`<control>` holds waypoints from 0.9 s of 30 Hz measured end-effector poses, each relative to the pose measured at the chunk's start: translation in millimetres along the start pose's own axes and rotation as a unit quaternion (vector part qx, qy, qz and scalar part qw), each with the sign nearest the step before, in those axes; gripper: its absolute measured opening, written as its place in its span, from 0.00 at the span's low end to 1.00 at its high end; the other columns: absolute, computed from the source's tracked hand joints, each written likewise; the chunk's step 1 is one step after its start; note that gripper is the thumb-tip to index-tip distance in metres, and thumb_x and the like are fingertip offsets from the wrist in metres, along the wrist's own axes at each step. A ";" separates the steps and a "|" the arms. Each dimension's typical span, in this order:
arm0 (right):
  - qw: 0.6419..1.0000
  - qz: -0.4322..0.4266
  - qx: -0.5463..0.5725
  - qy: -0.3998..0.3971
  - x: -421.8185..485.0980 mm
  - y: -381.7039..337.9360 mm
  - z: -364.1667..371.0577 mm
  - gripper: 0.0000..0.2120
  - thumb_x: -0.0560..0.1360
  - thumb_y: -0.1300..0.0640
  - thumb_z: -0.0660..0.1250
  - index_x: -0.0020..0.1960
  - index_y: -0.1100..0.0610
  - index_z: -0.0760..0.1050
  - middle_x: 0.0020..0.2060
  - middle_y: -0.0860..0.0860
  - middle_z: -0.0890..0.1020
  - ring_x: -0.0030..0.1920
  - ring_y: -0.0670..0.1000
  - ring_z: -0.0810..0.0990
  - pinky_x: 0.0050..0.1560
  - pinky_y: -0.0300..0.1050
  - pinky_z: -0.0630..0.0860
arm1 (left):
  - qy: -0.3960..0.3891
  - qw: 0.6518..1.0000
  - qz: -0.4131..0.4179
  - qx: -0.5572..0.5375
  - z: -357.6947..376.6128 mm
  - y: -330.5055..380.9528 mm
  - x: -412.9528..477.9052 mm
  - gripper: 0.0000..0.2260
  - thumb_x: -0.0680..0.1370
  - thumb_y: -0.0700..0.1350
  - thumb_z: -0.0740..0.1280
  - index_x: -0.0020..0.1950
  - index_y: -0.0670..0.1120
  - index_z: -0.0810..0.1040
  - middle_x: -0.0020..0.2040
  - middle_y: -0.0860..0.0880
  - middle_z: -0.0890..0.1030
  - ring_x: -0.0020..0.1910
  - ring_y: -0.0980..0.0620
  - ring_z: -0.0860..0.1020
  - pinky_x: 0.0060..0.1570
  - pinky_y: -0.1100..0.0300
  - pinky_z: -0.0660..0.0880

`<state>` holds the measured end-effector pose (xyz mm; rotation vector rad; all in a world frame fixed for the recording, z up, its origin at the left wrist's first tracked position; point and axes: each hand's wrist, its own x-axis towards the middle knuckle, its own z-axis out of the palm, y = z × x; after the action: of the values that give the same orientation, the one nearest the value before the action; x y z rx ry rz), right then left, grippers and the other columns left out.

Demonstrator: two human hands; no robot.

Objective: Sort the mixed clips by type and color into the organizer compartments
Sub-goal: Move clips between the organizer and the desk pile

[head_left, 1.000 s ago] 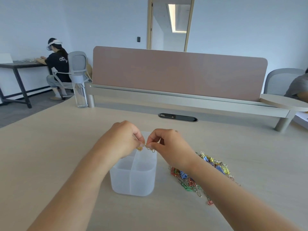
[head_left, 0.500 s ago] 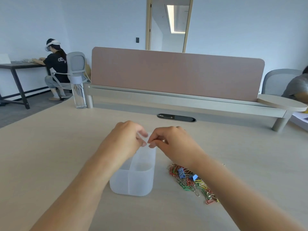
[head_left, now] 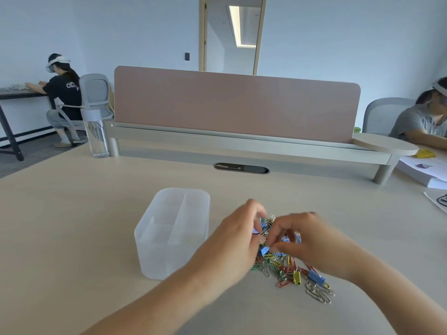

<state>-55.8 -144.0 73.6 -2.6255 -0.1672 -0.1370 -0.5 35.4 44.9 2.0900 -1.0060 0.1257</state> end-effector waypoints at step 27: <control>0.992 -0.051 -0.116 -0.010 -18.1 53.2 27.0 0.05 0.72 0.46 0.71 0.46 0.43 0.76 0.42 0.37 0.78 0.48 0.33 0.71 0.52 0.34 0.61 | -0.133 0.986 -0.008 0.099 24.5 -29.1 -5.4 0.04 0.79 0.47 0.67 0.45 0.53 0.75 0.48 0.57 0.71 0.43 0.59 0.71 0.42 0.65 0.67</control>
<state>-64.3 -178.6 22.4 -2.8519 -0.3108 -0.1757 10.4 32.4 8.2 2.3401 -1.1751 -0.0666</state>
